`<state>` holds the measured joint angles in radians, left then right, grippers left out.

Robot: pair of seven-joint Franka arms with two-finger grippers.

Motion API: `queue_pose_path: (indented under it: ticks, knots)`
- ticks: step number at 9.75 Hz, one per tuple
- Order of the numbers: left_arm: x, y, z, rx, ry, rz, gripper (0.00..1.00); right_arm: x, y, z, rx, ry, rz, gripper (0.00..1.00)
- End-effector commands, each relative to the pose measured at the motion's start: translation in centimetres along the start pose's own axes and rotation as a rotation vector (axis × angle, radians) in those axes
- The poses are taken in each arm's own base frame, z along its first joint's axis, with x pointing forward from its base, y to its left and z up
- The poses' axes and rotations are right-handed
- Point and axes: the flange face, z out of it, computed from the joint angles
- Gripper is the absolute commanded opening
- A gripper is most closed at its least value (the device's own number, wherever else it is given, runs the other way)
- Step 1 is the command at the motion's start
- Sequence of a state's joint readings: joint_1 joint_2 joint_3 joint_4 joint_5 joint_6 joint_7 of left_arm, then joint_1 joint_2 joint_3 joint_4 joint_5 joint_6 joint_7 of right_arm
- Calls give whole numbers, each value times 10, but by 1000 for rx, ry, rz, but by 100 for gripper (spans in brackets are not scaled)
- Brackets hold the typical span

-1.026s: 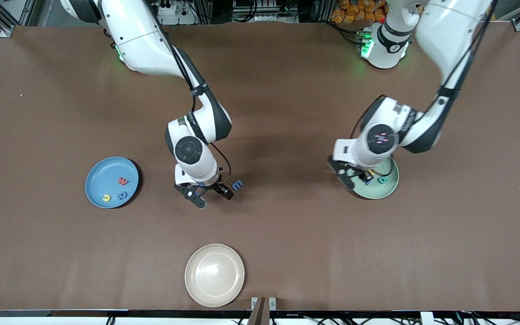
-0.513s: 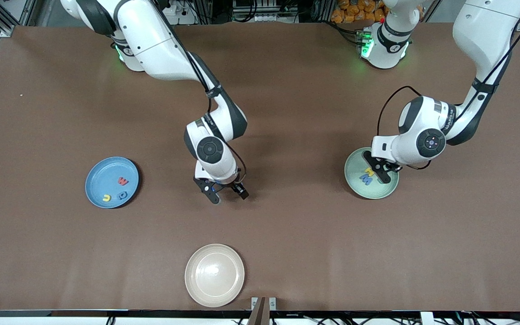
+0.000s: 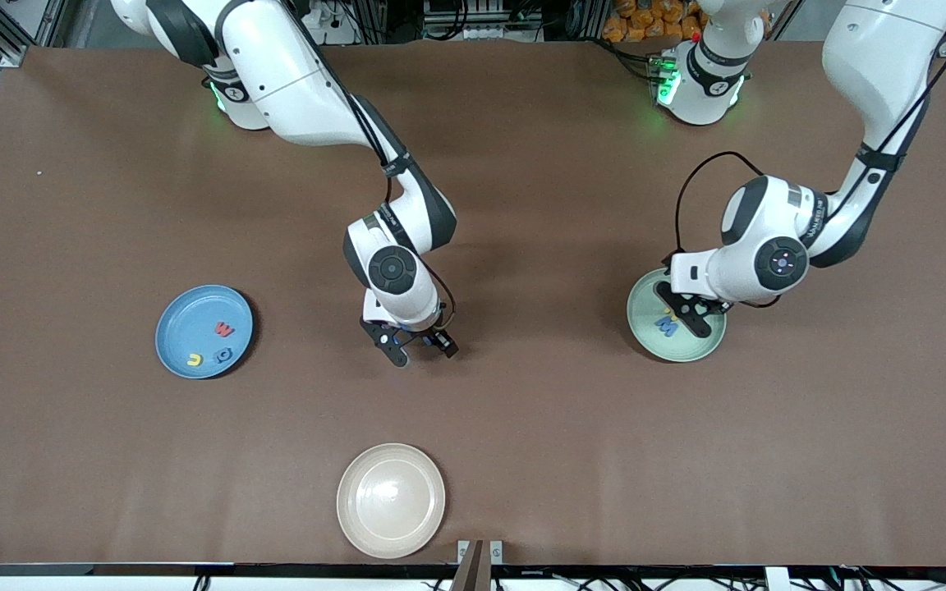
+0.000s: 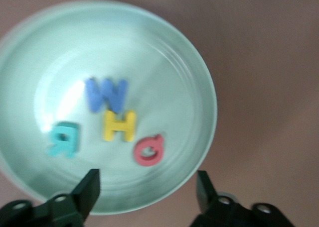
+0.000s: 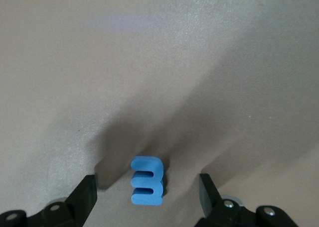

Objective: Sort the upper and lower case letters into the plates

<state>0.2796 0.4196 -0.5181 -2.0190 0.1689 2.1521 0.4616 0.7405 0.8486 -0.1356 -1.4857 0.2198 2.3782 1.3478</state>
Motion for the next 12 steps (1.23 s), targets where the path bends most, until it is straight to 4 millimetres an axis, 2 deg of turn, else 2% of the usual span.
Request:
queue_pose_path:
  ticks: [1,2,4,5,7,8,9,11,12]
  knots:
    - [31,-17,-76,16,61,-126,100,-2,-8,-1,38,10,6,0]
    - [41,-29,-106,30,115,-209,100,-2,-8,-1,38,10,3,0]
    - [50,-43,-135,27,184,-434,100,-1,-8,-1,37,15,-6,0]
    - [49,-49,-149,38,211,-531,100,0,-8,-2,34,29,-26,0]
    - [29,-62,-205,70,278,-596,100,19,-8,-16,25,69,-100,0]
    - [9,-63,-238,85,266,-620,100,42,-4,-32,5,68,-149,0]
    - [-6,-59,-261,104,227,-631,100,77,4,-54,-41,83,-211,0]
    - [-37,-38,-306,118,149,-655,100,142,25,-96,-107,93,-339,0]
    - [-51,-27,-330,161,165,-667,100,174,45,-112,-149,66,-391,0]
